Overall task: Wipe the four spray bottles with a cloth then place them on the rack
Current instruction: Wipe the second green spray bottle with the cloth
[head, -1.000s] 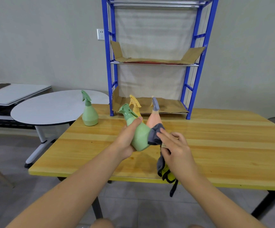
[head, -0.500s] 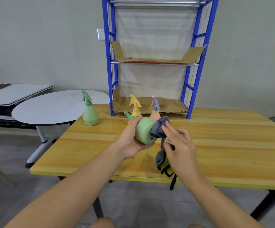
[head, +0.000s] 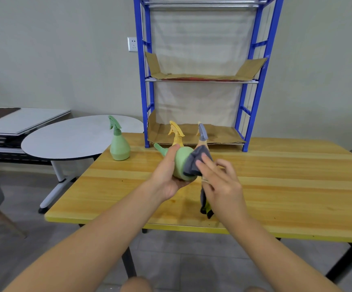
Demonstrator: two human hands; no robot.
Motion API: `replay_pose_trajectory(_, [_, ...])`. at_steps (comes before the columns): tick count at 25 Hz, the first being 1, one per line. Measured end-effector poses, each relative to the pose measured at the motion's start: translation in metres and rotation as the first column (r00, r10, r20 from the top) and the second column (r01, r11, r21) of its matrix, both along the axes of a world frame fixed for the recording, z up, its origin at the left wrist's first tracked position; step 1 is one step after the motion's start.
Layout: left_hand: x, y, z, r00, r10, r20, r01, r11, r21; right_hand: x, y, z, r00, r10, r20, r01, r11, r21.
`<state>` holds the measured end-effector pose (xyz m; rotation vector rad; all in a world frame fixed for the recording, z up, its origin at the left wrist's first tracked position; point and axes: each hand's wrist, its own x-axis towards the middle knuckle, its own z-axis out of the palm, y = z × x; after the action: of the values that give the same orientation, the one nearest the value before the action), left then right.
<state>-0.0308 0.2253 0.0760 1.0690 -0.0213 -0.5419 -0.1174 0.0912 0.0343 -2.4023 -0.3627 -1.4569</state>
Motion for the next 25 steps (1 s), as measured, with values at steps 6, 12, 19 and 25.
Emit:
replay_pose_trajectory(6, [0.013, 0.014, 0.003, 0.997, 0.059, 0.041, -0.06, 0.998, 0.02, 0.005, -0.013, -0.009, 0.997, 0.007, -0.078, -0.013, 0.998, -0.069])
replay_pose_trajectory(12, [0.023, 0.022, -0.007, 0.994, 0.083, 0.075, -0.086, 0.995, 0.047, 0.007, 0.017, -0.011, 0.97, 0.2, -0.137, -0.214, 0.972, -0.098])
replay_pose_trajectory(19, [0.058, 0.074, -0.047, 0.914, 0.188, 0.36, -0.323, 0.873, 0.366, 0.05, 0.001, -0.017, 0.947, 0.073, -0.314, -0.103, 0.991, -0.081])
replay_pose_trajectory(25, [0.097, 0.099, -0.075, 0.852, 0.074, 0.518, -0.436, 0.648, 0.625, 0.082, 0.014, -0.015, 0.918, 0.113, -0.381, -0.164, 0.981, -0.104])
